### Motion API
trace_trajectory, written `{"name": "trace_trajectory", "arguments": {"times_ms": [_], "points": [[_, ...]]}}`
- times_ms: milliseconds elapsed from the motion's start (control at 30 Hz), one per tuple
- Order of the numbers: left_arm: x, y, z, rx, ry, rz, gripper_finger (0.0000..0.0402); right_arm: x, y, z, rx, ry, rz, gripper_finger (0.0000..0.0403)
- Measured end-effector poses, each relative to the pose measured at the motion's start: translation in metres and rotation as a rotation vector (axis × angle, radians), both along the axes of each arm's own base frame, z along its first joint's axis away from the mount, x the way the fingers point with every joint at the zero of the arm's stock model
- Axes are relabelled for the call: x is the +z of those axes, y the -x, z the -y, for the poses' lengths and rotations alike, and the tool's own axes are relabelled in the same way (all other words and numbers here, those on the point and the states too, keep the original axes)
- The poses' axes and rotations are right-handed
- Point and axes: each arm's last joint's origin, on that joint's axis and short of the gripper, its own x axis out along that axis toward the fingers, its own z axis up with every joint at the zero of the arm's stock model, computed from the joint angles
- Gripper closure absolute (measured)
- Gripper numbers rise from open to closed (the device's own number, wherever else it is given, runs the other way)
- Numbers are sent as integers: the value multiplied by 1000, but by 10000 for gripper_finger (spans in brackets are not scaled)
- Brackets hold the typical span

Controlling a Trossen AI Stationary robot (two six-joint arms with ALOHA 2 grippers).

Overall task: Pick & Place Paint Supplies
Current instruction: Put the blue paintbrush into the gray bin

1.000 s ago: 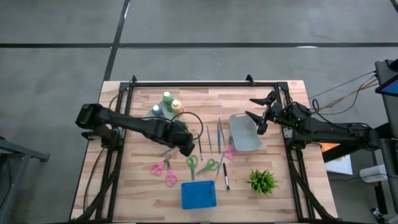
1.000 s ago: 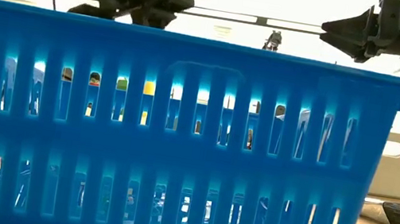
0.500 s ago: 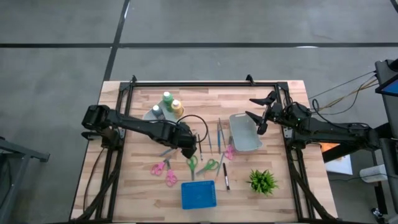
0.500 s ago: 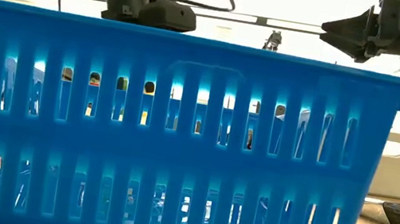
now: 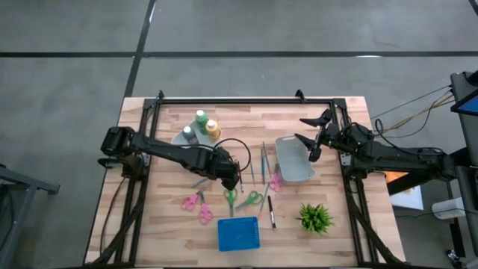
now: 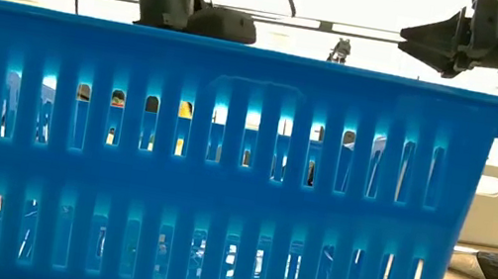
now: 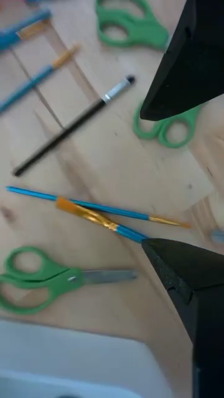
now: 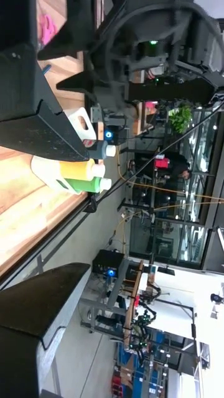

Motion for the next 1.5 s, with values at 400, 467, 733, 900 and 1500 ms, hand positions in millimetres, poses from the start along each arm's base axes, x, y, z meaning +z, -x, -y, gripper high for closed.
{"name": "trace_trajectory", "arguments": {"times_ms": [400, 467, 733, 900, 1500], "points": [[-34, -12, -3, 0, 40, -88, 73, 0, 0, 0, -1, 0, 0, 125], [-36, -13, -5, -6, 40, -88, 73, 0, 0, 0, 0, -1, 0, 125], [-36, -14, -6, -7, 41, -84, 74, 0, 0, 0, 0, 0, -1, 125], [-41, -18, -6, -23, 39, -73, 74, 0, 0, 0, -1, 0, -1, 125], [-54, -16, -10, -26, 25, -92, 74, 0, 0, 0, 0, 0, 0, 125]]}}
